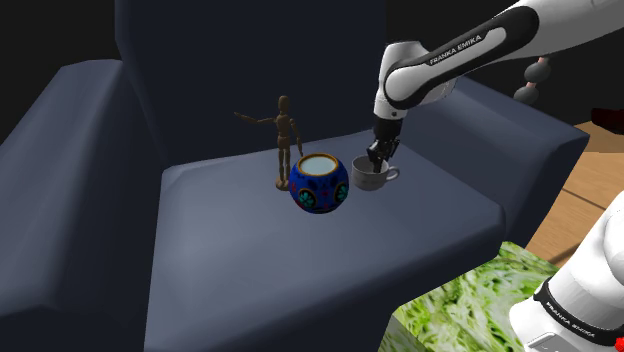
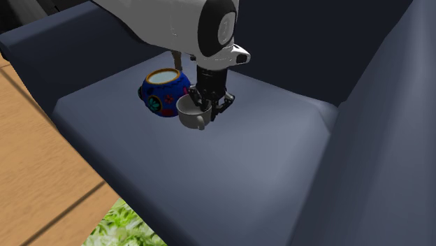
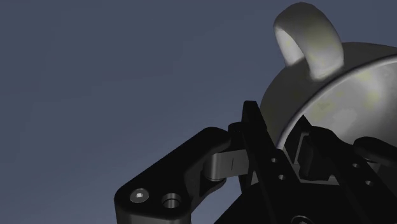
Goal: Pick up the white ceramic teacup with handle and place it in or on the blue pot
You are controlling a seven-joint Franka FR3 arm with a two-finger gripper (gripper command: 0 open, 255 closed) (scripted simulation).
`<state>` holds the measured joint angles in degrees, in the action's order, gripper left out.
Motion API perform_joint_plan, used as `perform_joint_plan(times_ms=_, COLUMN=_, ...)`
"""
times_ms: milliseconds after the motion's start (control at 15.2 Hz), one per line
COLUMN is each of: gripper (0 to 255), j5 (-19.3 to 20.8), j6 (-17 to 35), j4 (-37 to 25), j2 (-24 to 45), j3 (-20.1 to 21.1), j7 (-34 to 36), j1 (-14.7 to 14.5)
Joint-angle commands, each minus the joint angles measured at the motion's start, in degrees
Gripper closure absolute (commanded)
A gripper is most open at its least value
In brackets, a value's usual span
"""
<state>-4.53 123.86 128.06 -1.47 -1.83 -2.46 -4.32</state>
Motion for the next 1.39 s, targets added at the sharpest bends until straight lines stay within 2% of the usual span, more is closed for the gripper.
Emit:
perform_joint_plan(times_ms=0, gripper=255, j5=0.11, j6=-1.67, j4=-0.93, j2=-0.72, j3=-0.06, j7=0.05, j1=0.06)
perform_joint_plan(times_ms=1320, gripper=255, j5=0.80, j6=-16.89, j4=-11.32, j2=-5.60, j3=-0.10, j7=1.21, j1=0.14)
